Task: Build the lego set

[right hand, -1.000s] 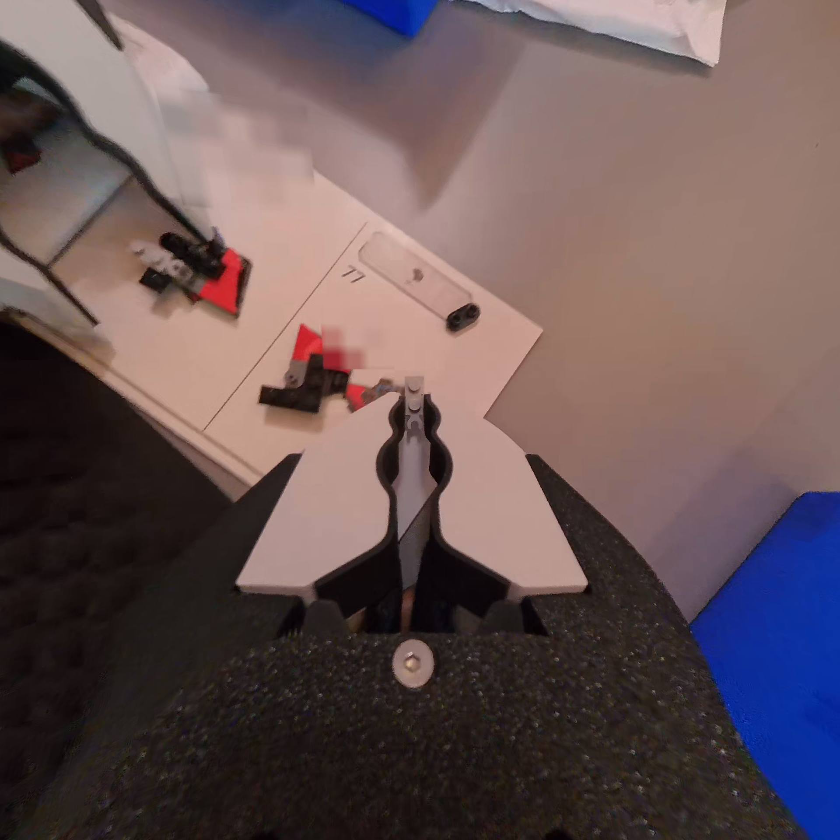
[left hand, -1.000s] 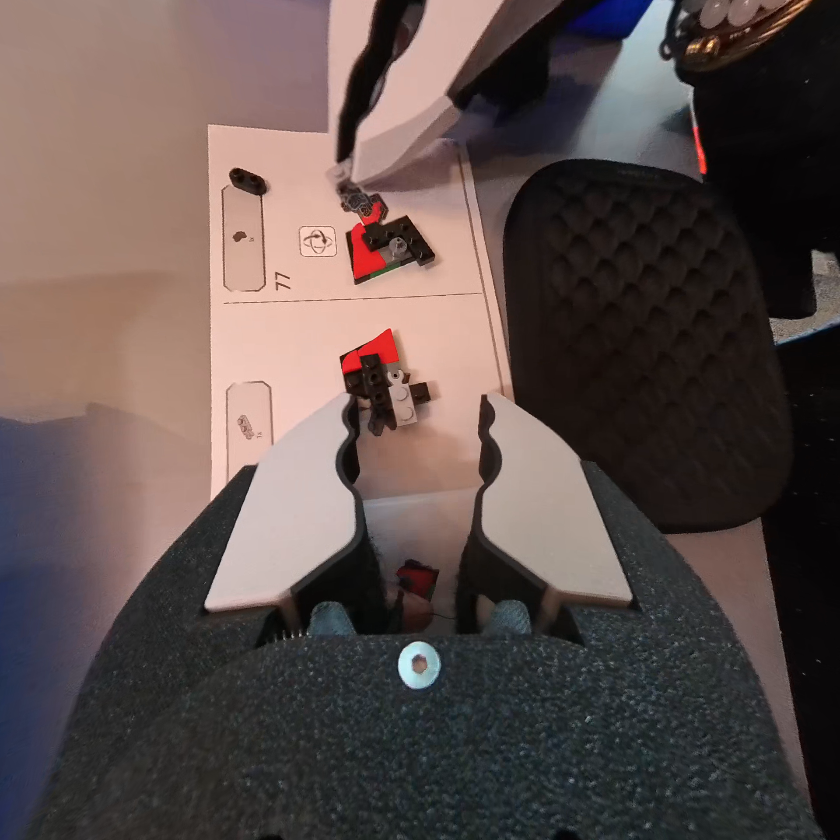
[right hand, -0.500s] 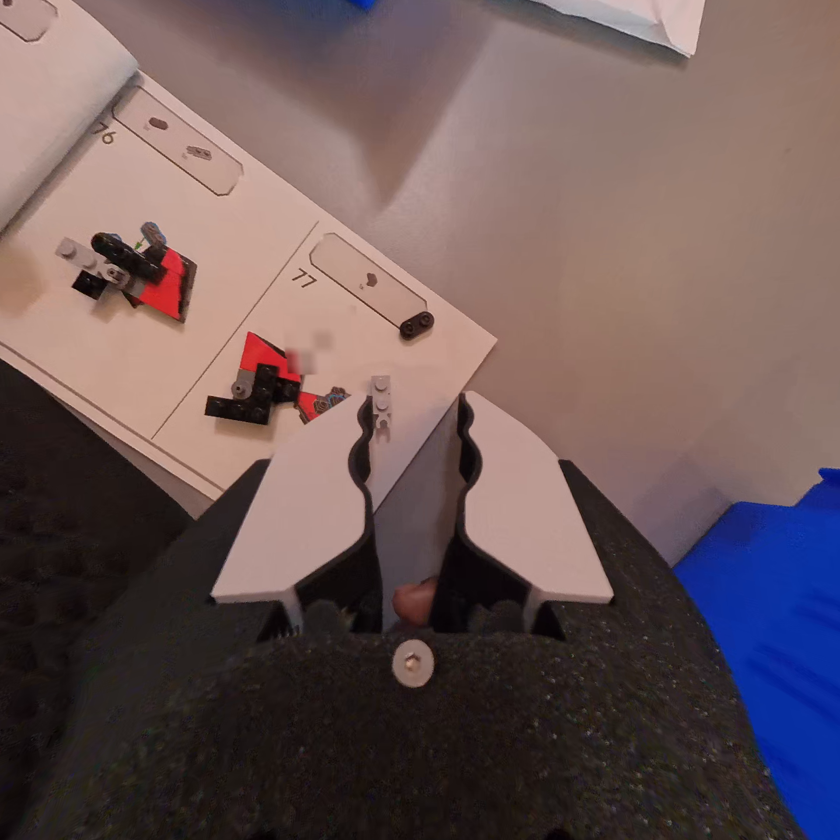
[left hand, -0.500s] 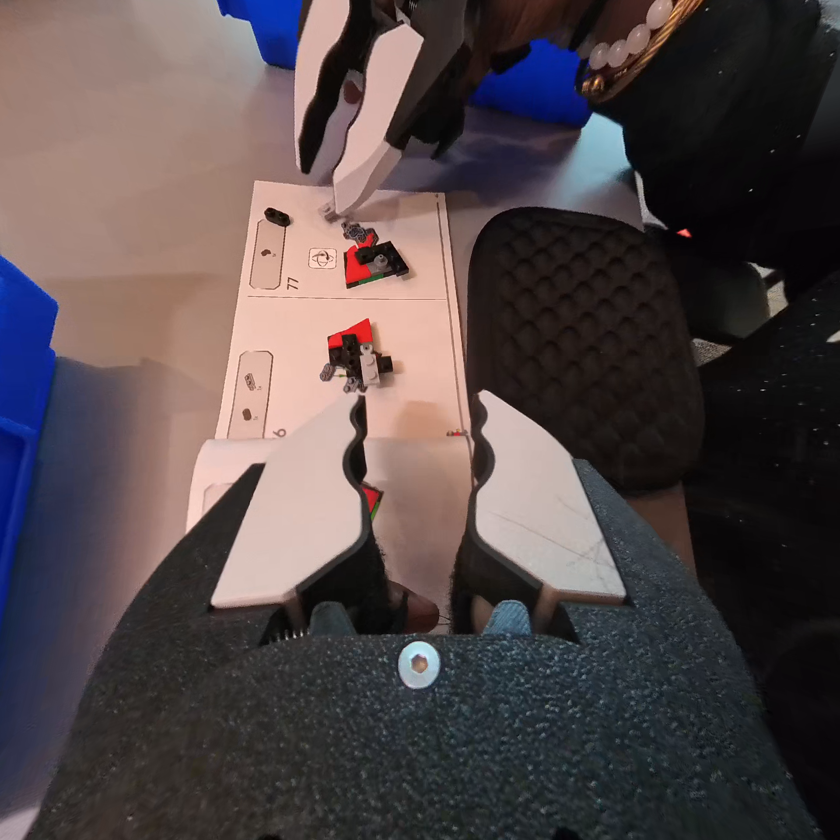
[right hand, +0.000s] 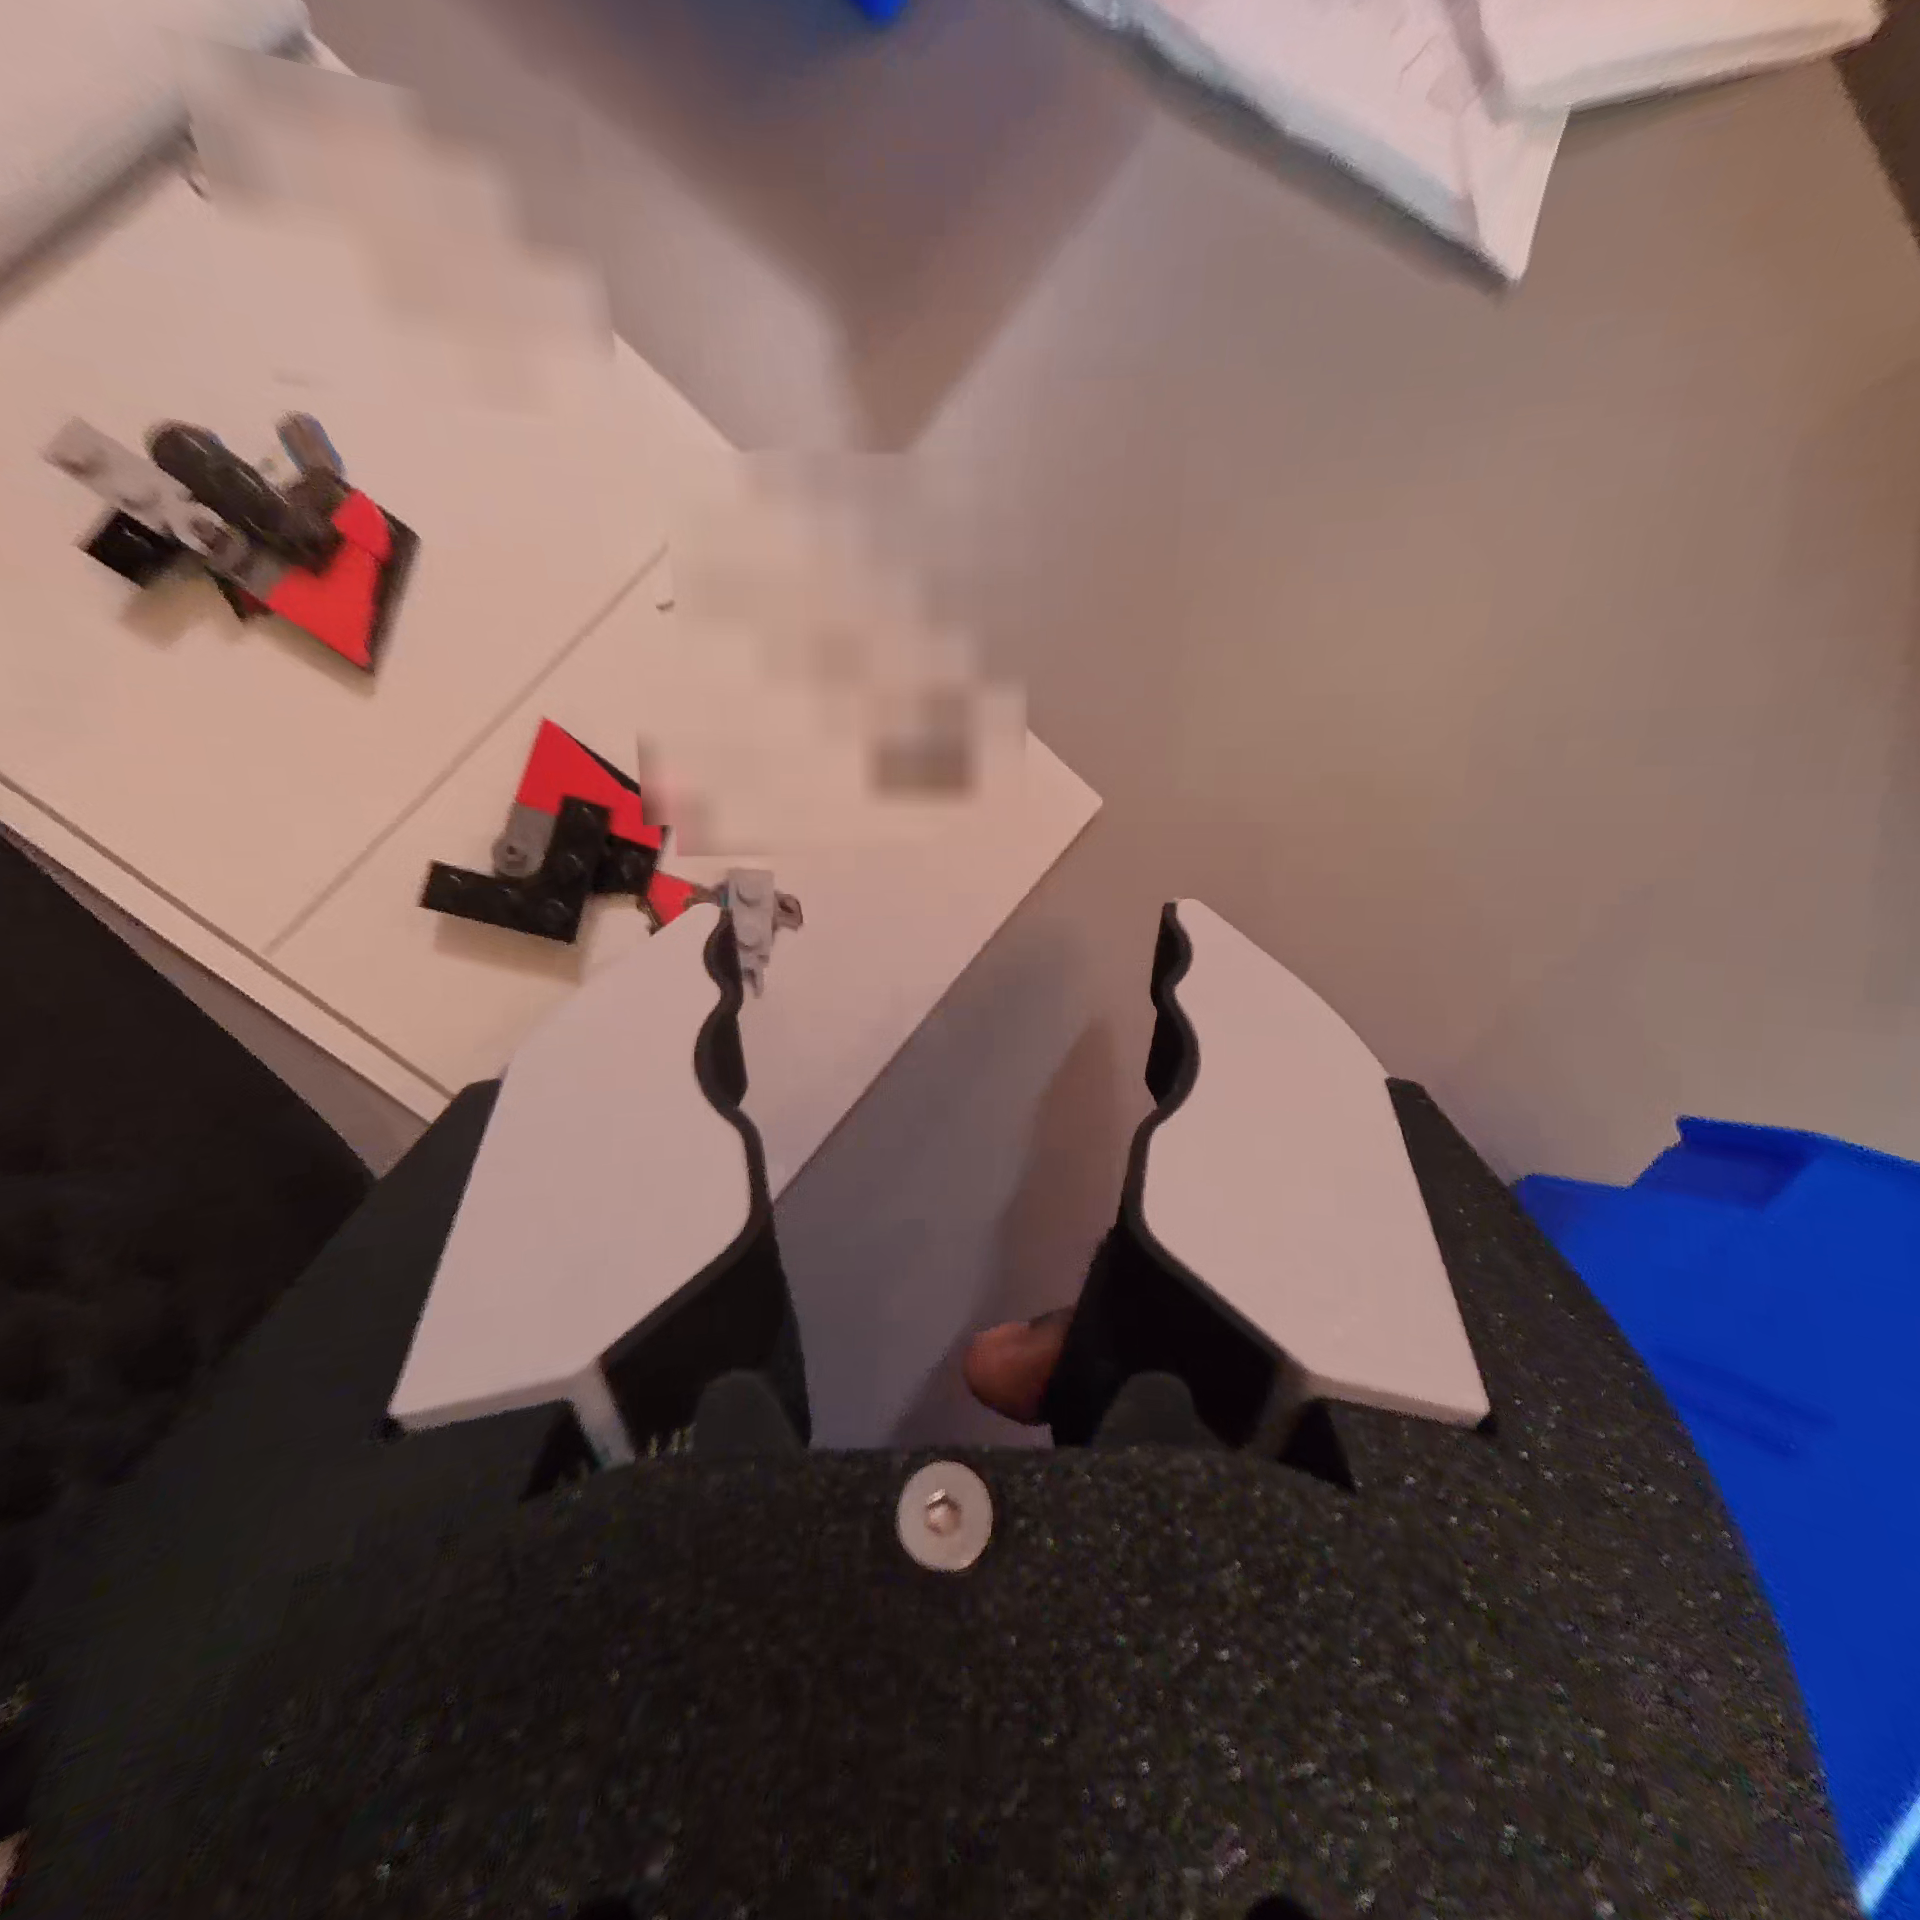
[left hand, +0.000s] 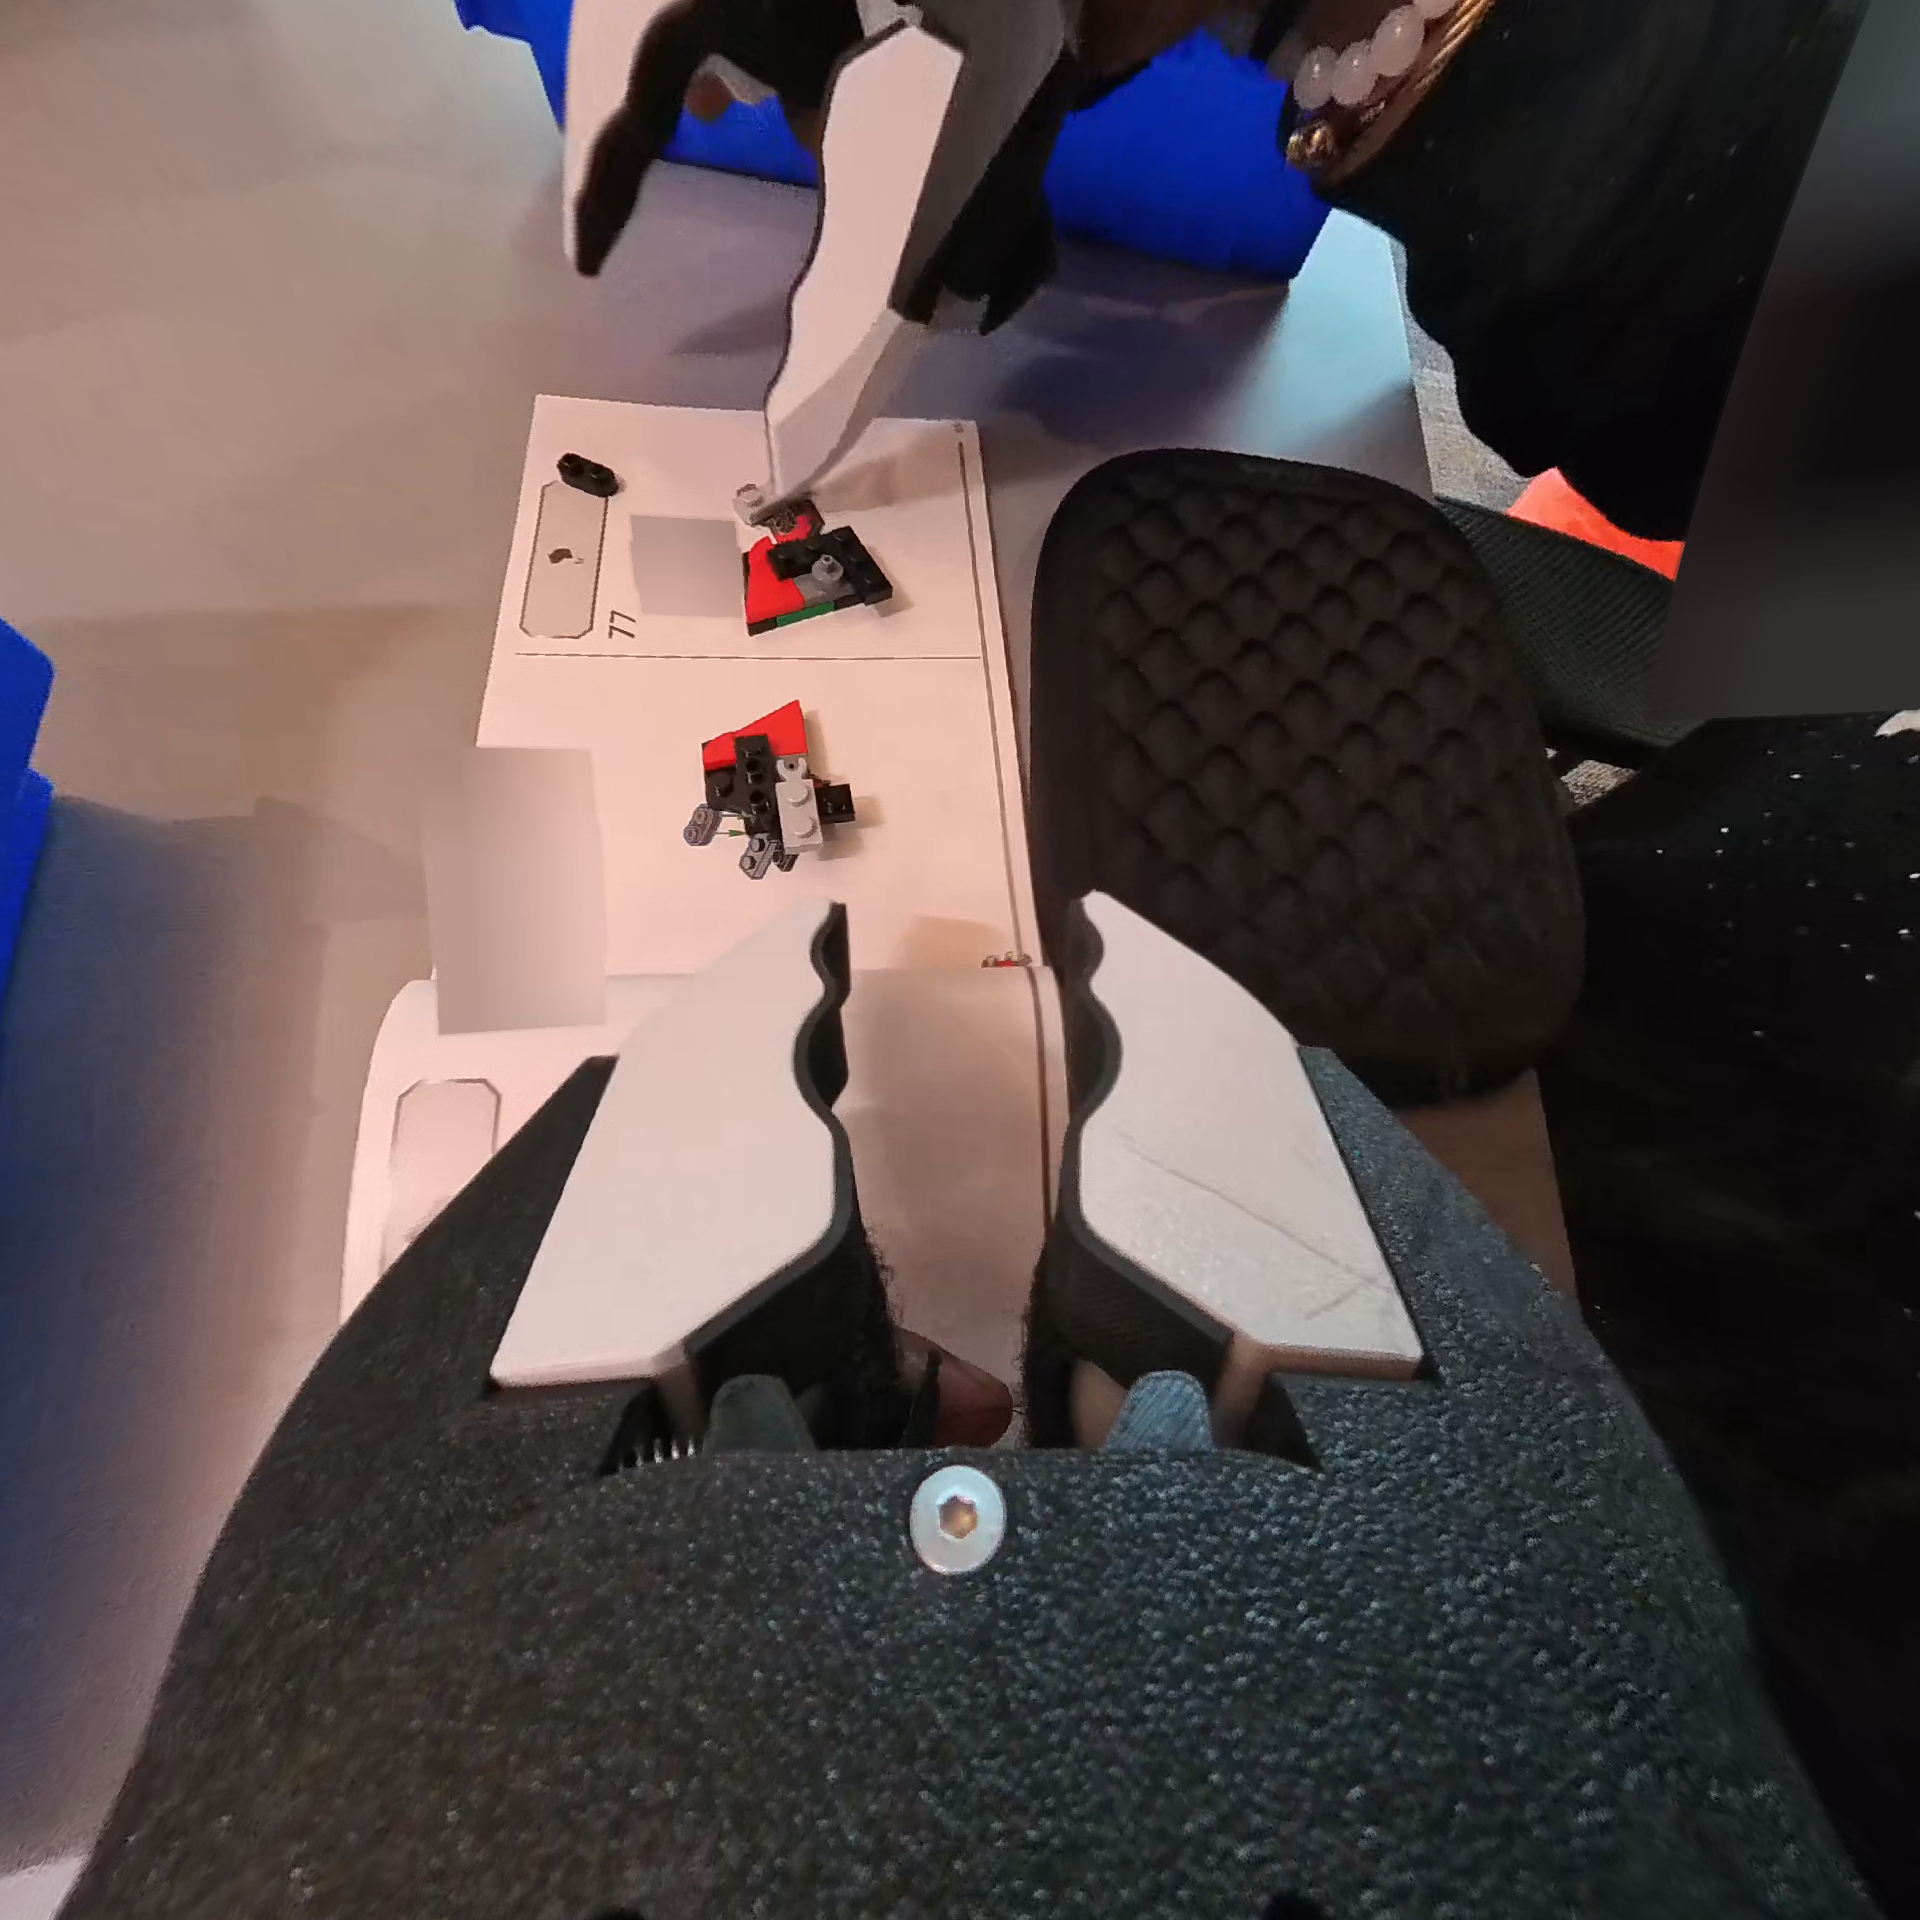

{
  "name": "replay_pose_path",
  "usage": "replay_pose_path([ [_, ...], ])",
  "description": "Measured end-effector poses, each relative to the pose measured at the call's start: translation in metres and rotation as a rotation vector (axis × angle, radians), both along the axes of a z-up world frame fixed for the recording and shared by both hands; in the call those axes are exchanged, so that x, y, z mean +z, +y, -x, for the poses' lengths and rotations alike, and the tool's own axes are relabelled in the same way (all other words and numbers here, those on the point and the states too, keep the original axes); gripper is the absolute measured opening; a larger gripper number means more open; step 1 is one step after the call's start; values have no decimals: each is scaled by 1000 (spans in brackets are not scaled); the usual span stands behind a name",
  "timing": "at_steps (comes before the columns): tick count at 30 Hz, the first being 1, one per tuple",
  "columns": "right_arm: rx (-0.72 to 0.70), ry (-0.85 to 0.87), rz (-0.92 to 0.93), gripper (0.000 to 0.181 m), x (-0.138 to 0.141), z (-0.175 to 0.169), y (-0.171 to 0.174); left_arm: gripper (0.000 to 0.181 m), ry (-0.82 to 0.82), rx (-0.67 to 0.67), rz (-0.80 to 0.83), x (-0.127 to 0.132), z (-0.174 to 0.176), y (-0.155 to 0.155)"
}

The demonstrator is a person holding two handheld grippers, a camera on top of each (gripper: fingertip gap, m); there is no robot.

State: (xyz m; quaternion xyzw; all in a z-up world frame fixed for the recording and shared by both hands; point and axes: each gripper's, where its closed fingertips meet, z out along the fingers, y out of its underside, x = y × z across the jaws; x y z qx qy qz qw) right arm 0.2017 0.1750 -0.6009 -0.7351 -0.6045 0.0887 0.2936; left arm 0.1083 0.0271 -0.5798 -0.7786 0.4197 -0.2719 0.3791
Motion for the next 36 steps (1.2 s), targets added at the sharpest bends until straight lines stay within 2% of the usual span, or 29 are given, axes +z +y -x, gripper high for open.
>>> replay_pose_path([
  [2, 29, 67, 48, 75, 3, 8, -10, 39, -4, -4, -1, 0, -1, -1],
  [3, 21, 26, 36, 79, 1, 2, -8, 39, -3, -3, -1, 0, -2, -1],
  [5, -5, 65, 3, 70, 11, -1, -6, 39, 6, 1, -4, -1, 0, -2],
  [8, 13, 231, 207, 58, 27, 15, -41, 39, 7, 8, -7, -3, 3, -2],
  [10, -9, 204, 287, 57, 20, 20, -63, 38, -3, 17, 0, -4, 3, -1],
  [14, -135, 84, 261, 53, -3, 20, -65, 37, -18, 9, 13, -6, 1, -2],
  [16, -134, 43, 268, 50, -10, 25, -63, 37, -14, -3, 10, -6, 0, -4],
  [18, -100, 13, 280, 38, -12, 31, -63, 37, -15, -8, -2, -4, 1, -6],
  [20, 4, -52, 260, 26, -13, 32, -61, 36, -27, -4, -8, -1, 2, -7],
  [26, 581, -246, 164, 25, -13, 43, -67, 36, -63, -6, -8, 4, 4, -10],
  [28, 711, -276, 121, 26, -13, 49, -68, 36, -67, -10, -9, 5, 5, -11],
  [31, 834, -325, 79, 26, -13, 53, -69, 36, -68, -12, -9, 6, 7, -13],
  [36, 907, -378, 1, 31, -12, 54, -64, 36, -70, -10, 2, 4, 8, -12],
])
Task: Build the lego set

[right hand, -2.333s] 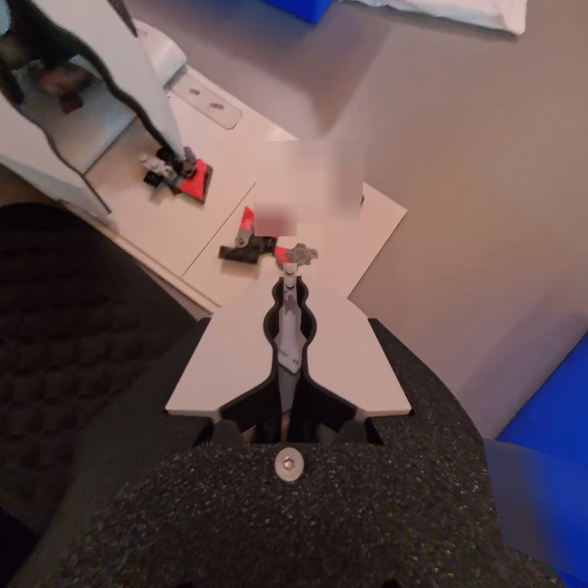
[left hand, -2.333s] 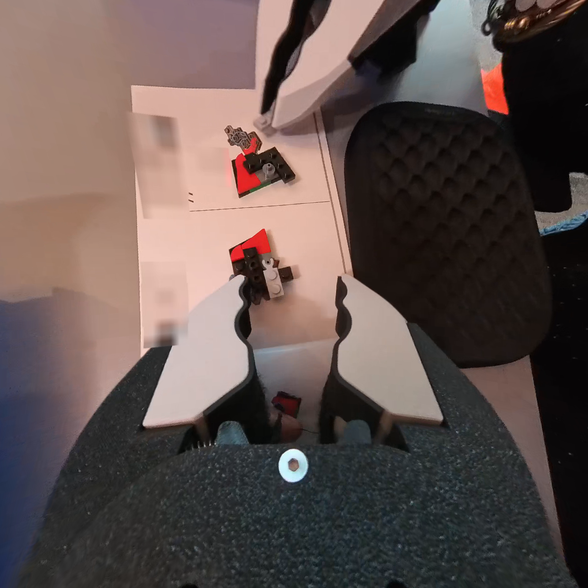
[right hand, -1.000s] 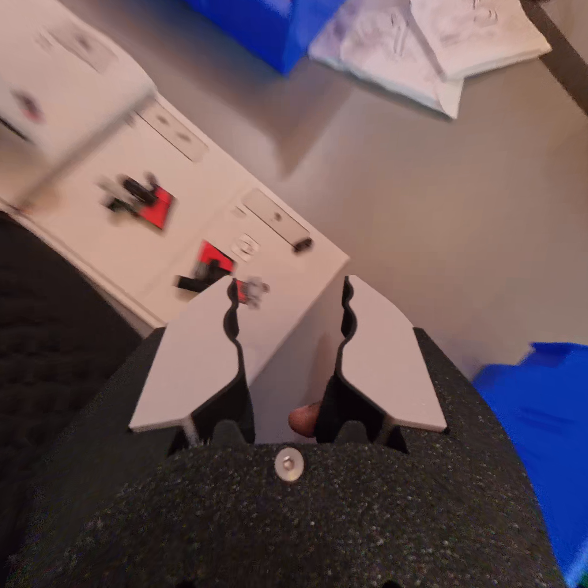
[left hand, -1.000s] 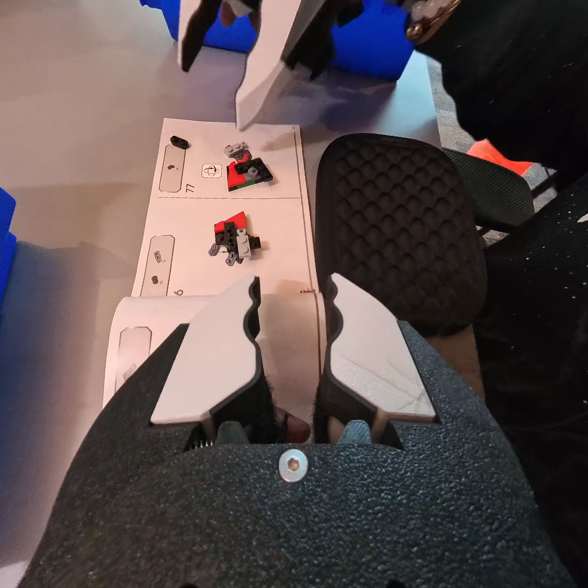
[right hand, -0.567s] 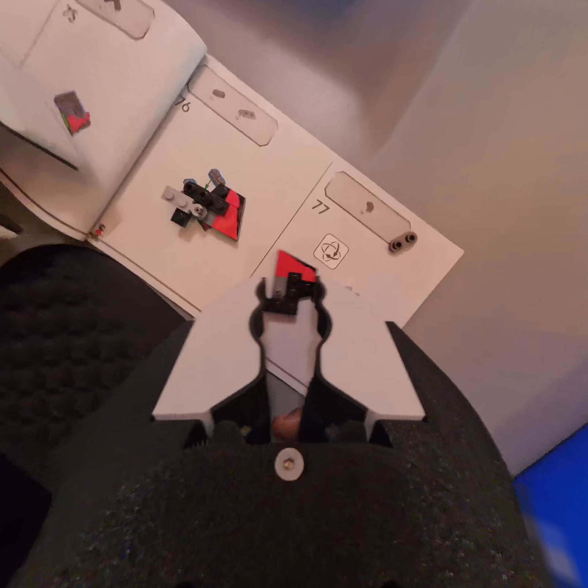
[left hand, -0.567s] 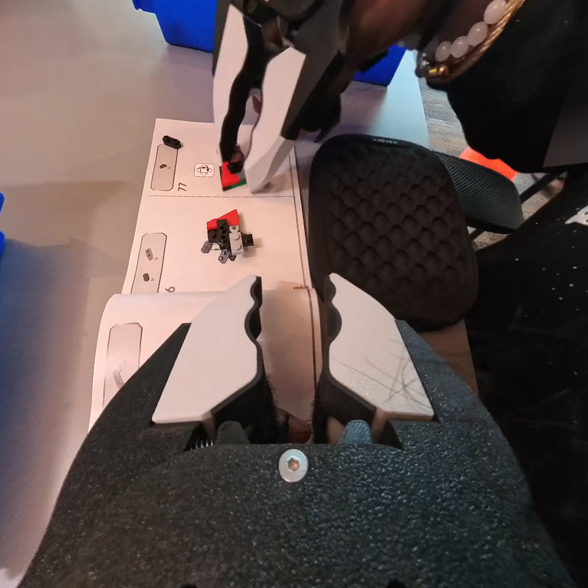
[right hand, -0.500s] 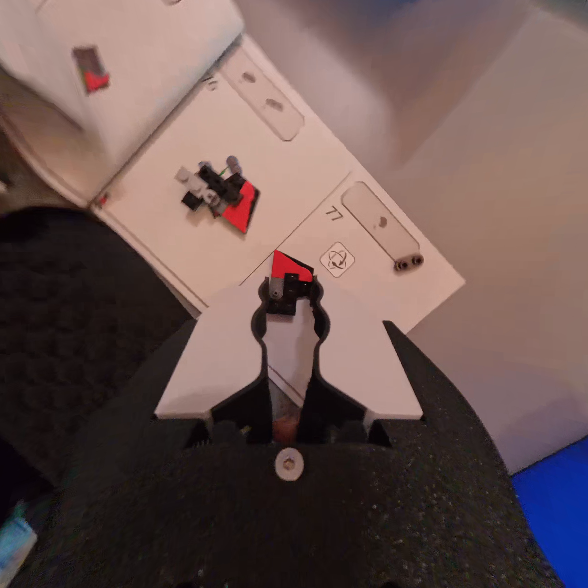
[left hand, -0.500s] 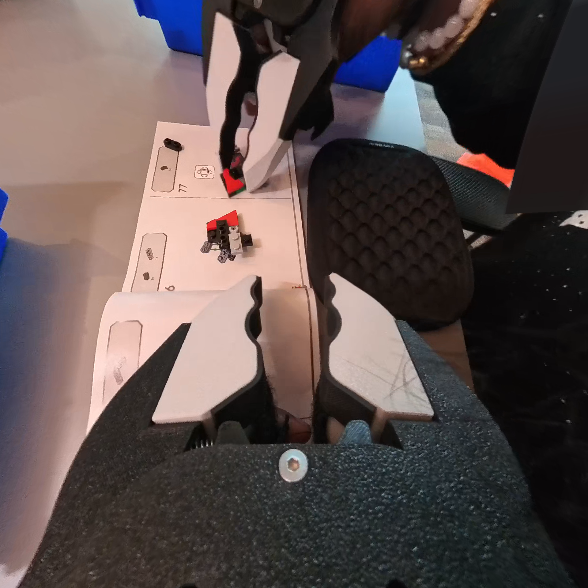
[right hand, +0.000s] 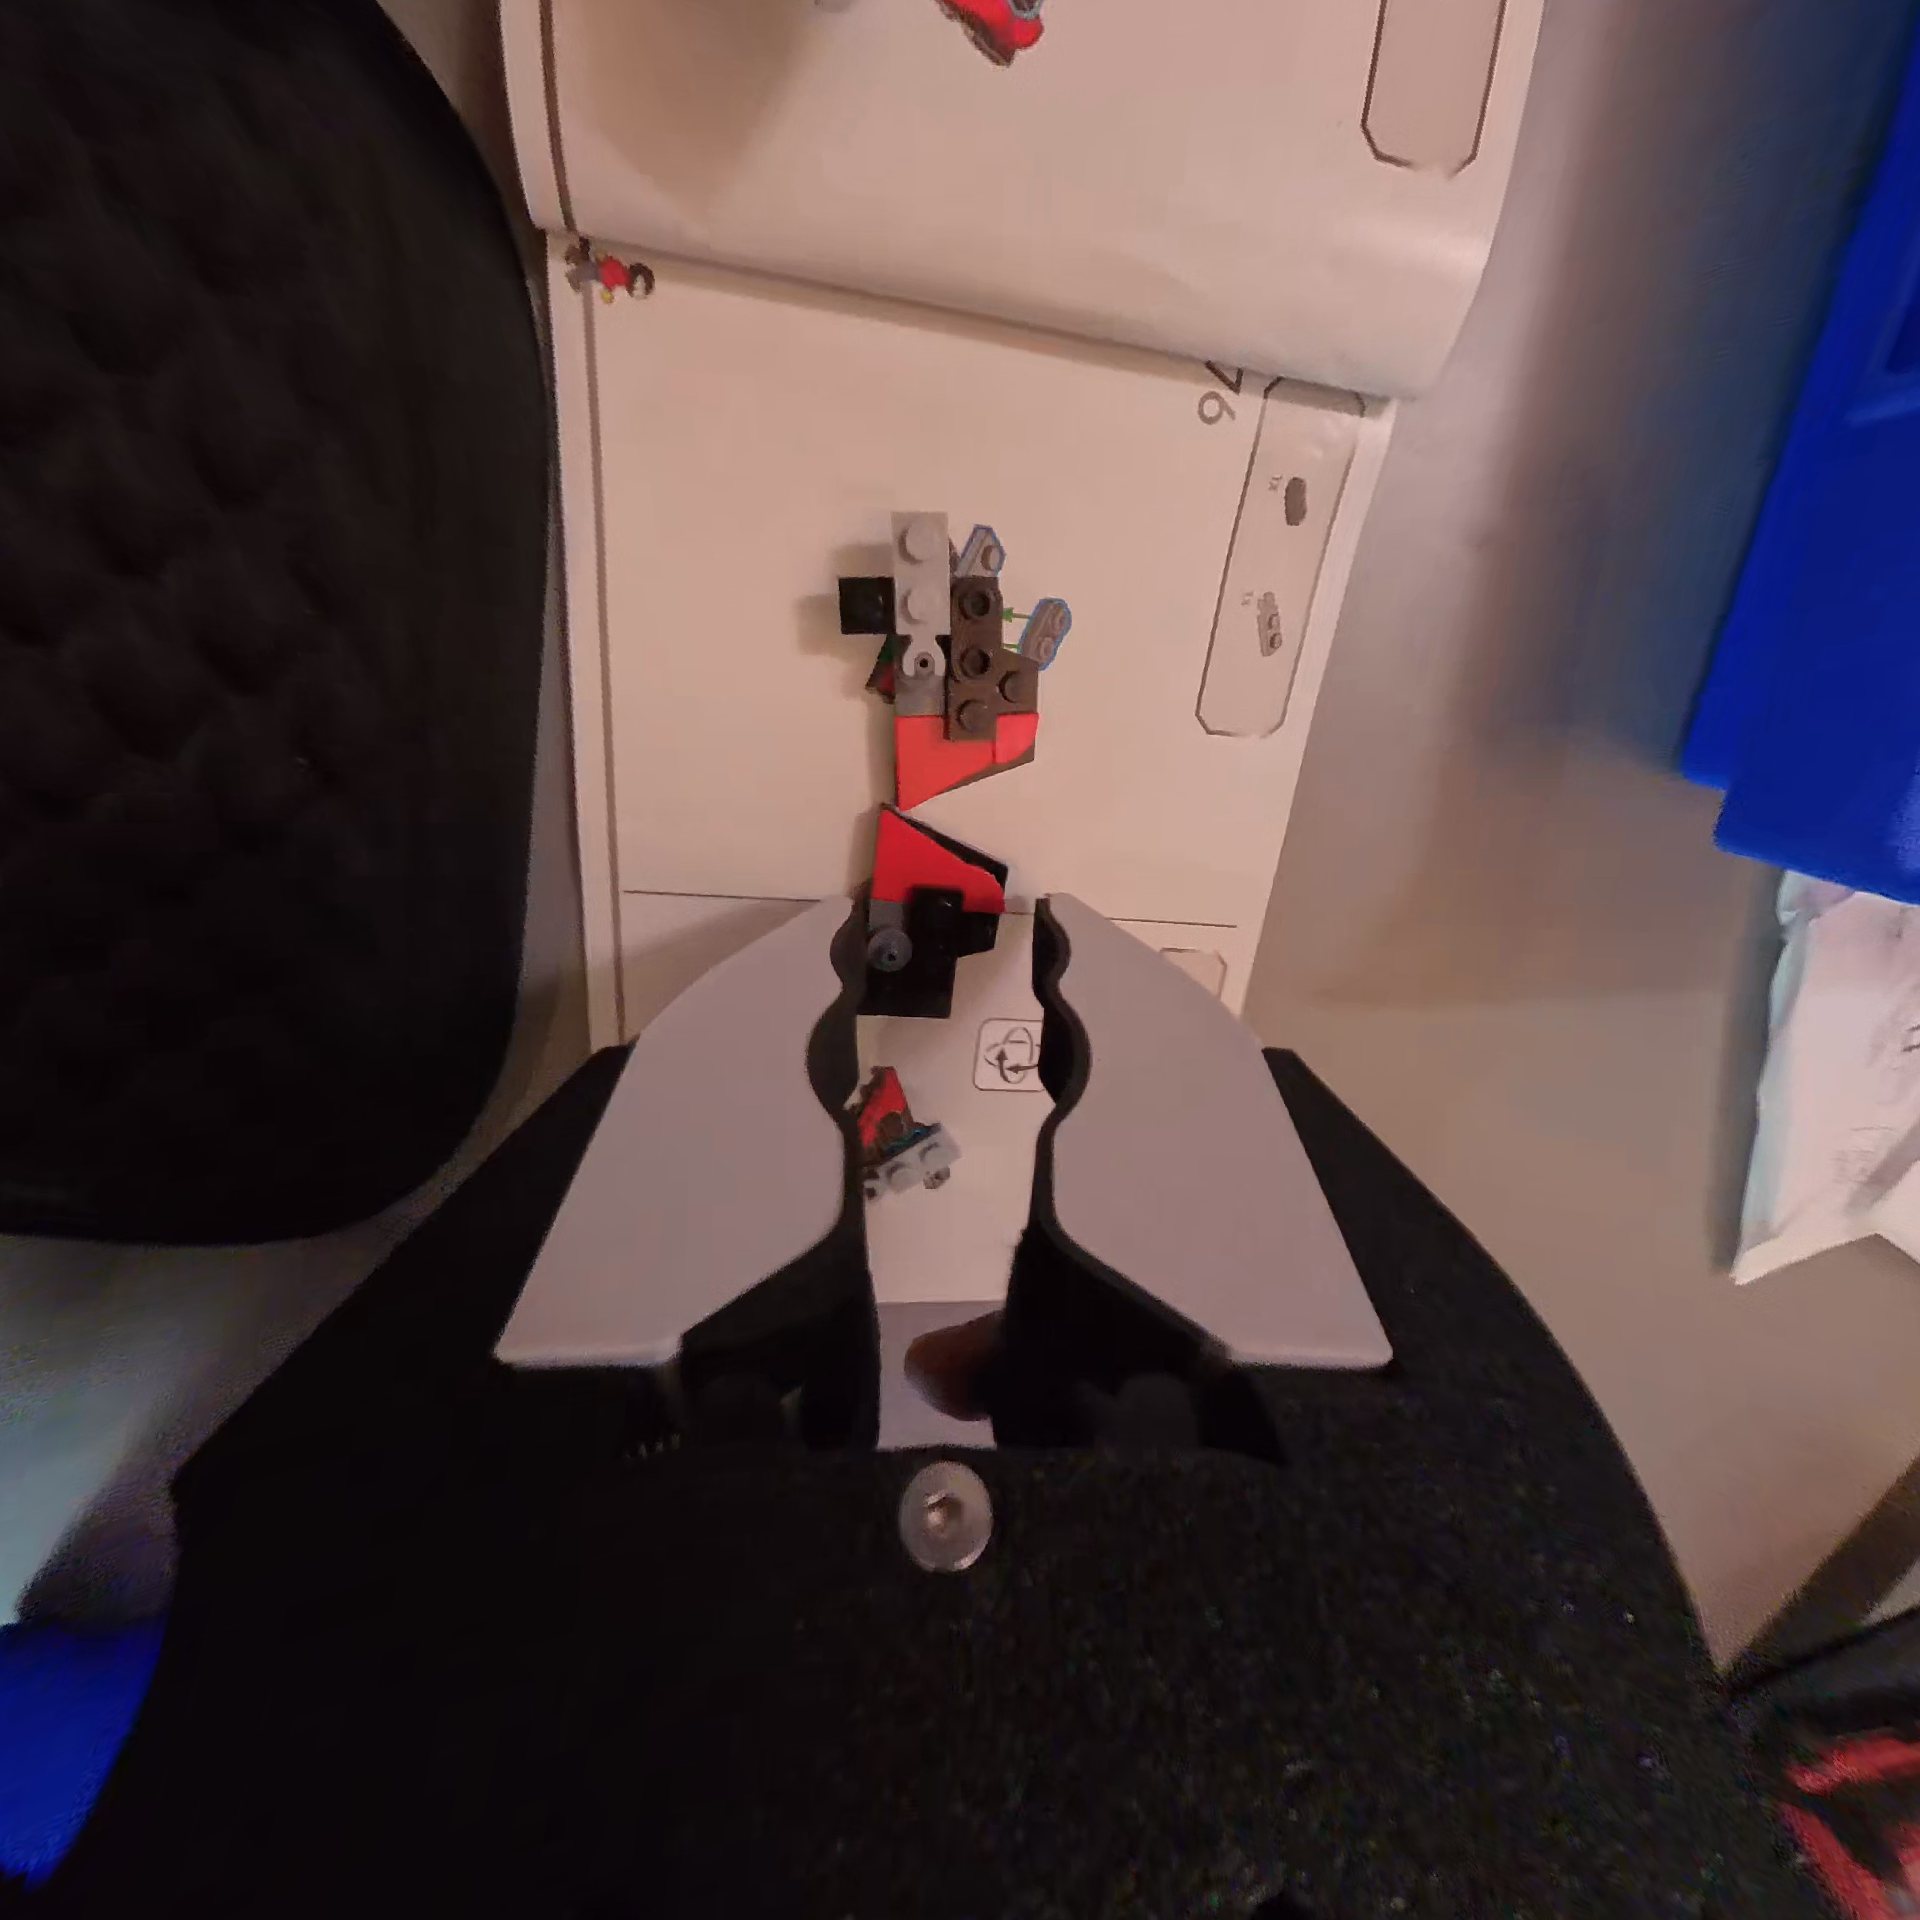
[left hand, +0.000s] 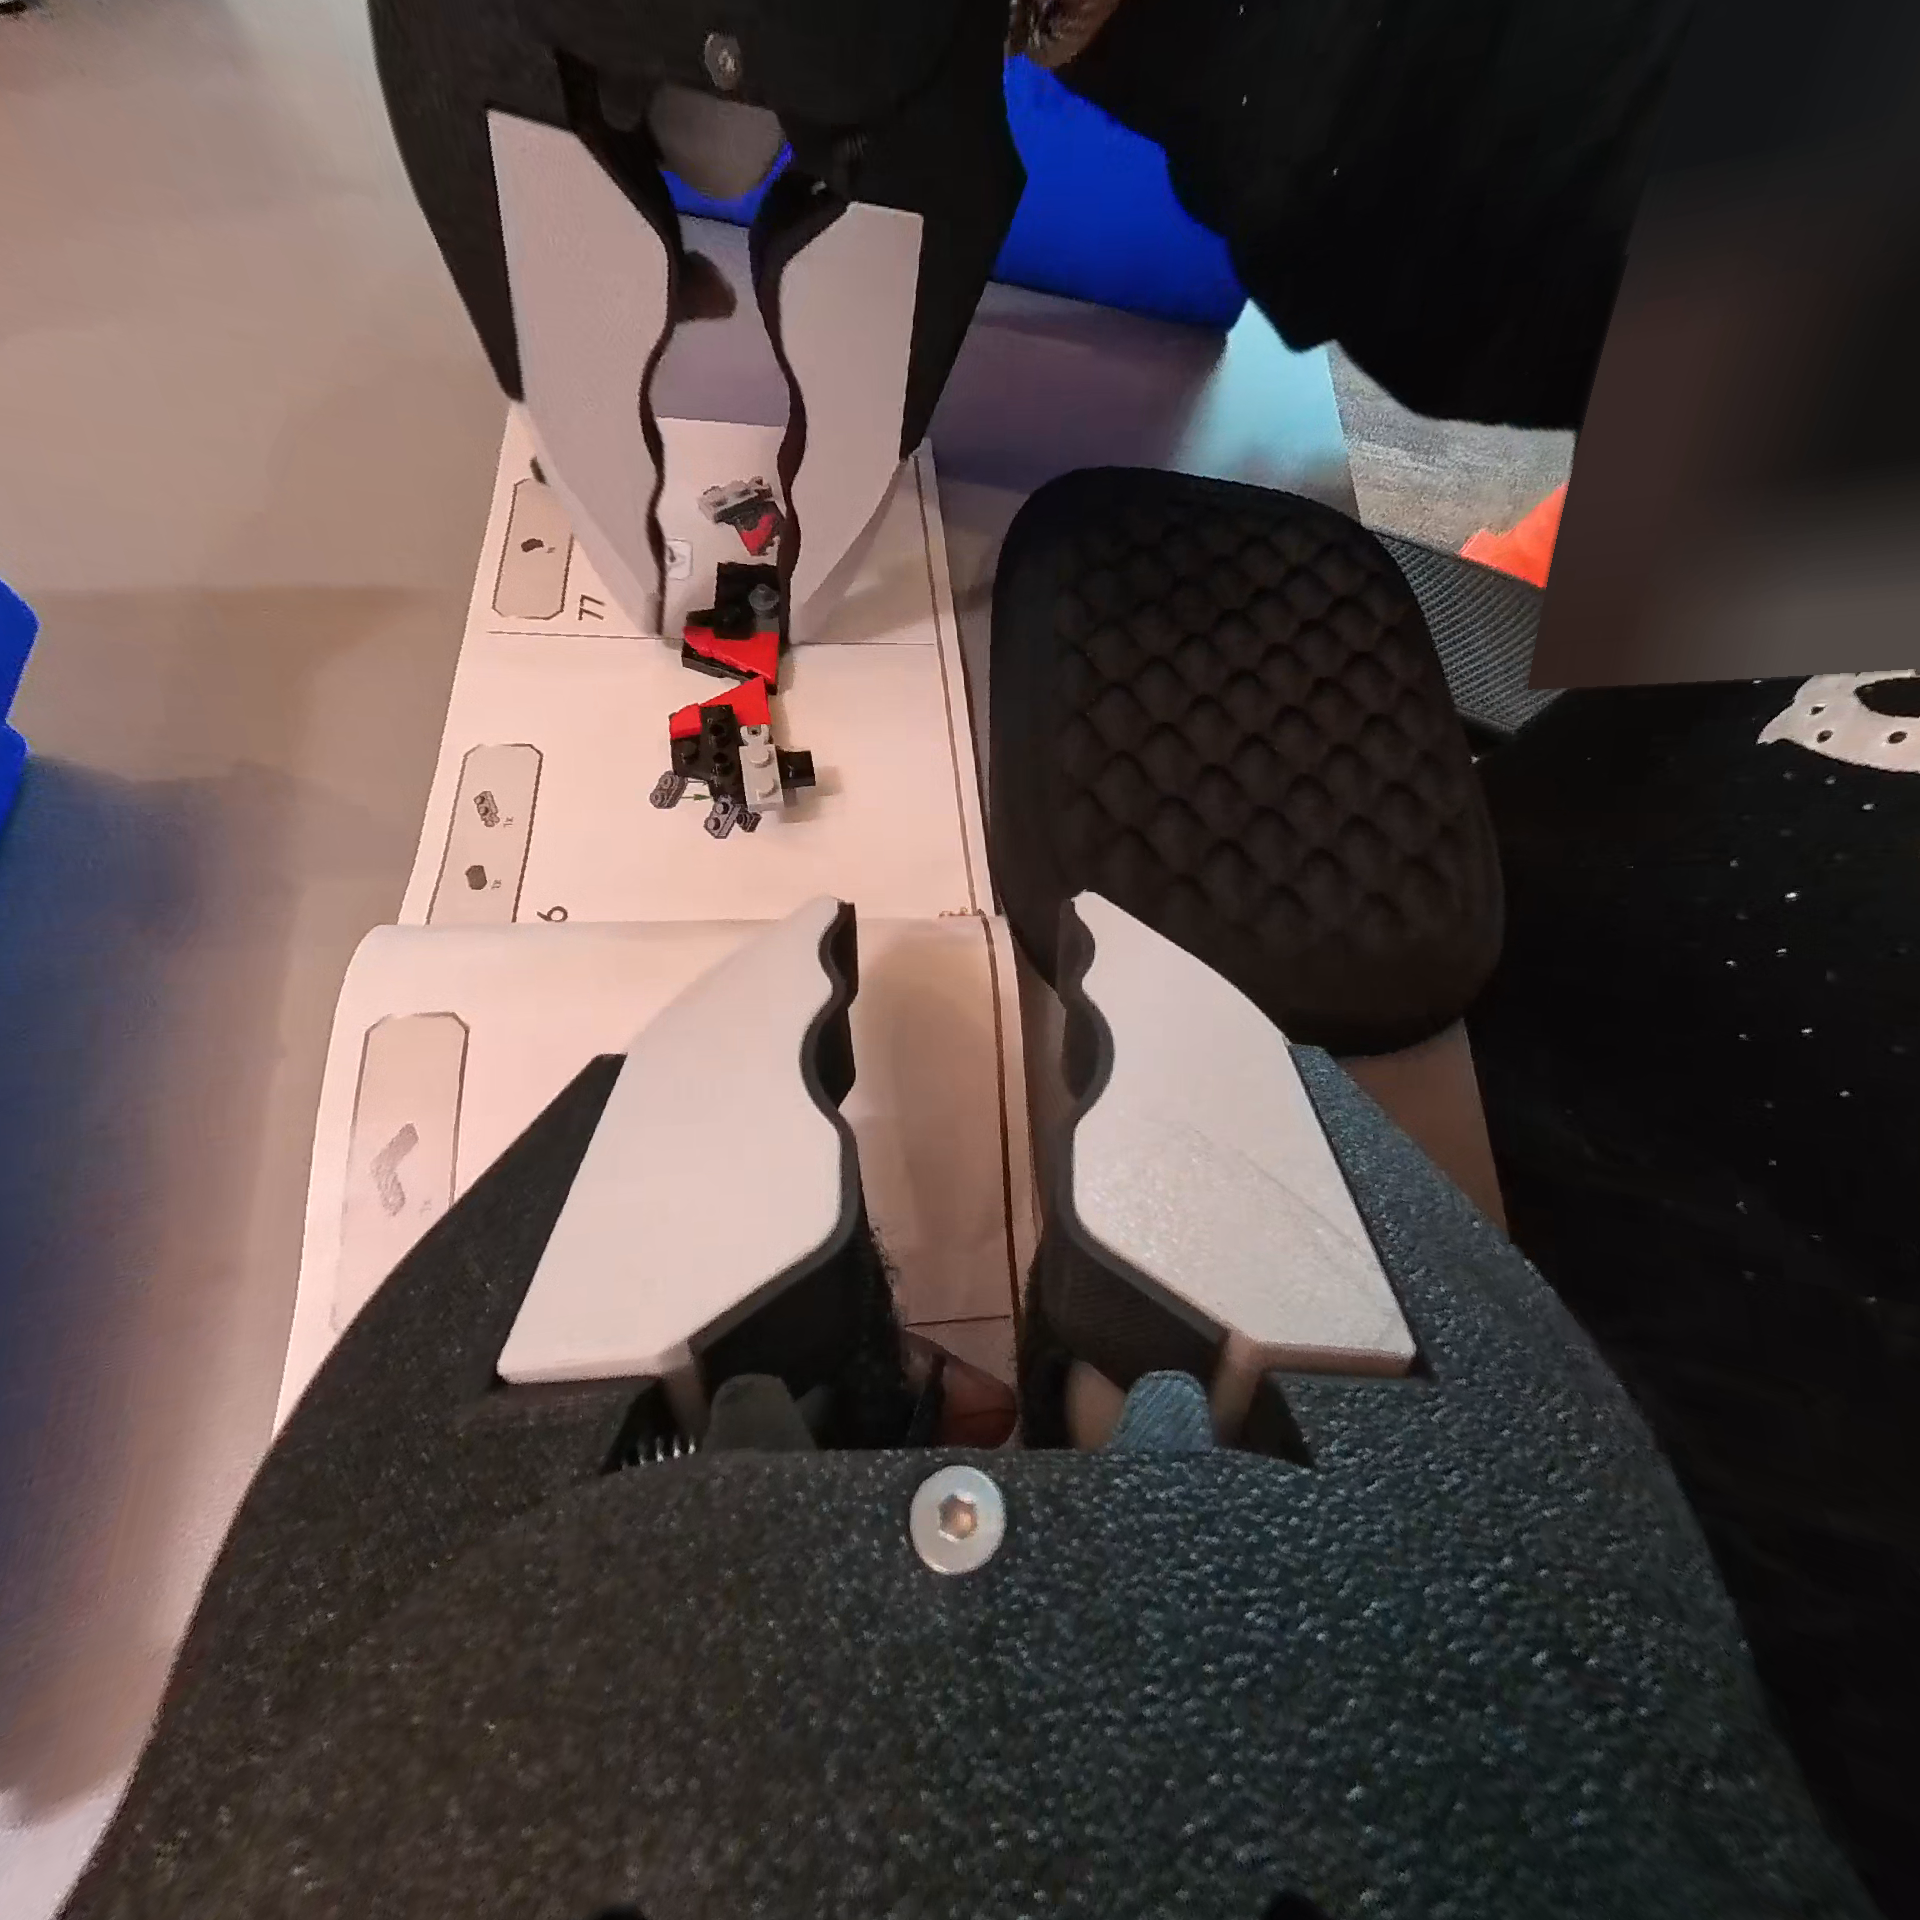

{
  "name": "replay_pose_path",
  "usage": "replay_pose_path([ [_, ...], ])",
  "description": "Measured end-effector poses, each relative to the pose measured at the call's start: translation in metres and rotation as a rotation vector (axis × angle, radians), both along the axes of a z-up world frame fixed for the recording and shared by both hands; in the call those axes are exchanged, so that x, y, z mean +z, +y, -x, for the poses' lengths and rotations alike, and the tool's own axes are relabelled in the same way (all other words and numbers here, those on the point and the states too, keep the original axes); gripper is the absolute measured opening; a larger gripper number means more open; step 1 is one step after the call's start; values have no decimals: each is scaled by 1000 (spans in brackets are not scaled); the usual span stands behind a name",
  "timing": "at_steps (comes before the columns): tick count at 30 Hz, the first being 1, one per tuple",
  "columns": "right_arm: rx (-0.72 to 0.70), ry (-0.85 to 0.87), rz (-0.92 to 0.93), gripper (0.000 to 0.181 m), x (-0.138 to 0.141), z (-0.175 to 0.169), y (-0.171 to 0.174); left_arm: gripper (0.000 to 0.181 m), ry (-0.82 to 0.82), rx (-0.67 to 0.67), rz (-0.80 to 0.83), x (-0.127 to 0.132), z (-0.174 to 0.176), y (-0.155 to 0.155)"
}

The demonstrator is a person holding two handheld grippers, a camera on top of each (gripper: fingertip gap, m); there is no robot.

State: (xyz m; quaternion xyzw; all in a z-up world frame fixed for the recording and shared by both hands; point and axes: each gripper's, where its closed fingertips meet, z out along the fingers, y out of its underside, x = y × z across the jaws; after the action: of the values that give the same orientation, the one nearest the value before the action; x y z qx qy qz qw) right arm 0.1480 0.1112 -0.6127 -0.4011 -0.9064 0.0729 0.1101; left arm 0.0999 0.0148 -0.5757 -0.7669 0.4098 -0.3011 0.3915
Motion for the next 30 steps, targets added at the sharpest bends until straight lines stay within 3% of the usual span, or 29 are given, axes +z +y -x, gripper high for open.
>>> replay_pose_path([
  [5, -9, 29, -31, 38, 5, 0, 5, 36, 27, -13, 2, -1, -2, 0],
  [10, -44, 221, 189, 34, 25, 17, -20, 37, 33, -14, 6, -1, -4, 2],
  [21, -139, 158, 258, 32, -1, 20, -23, 37, 39, -24, 17, -5, -8, 0],
  [26, -198, 183, 261, 25, 0, 19, -29, 37, 41, -28, 24, -7, -8, 0],
  [30, -227, 235, 262, 33, 6, 17, -30, 37, 43, -30, 27, -8, -9, 0],
])
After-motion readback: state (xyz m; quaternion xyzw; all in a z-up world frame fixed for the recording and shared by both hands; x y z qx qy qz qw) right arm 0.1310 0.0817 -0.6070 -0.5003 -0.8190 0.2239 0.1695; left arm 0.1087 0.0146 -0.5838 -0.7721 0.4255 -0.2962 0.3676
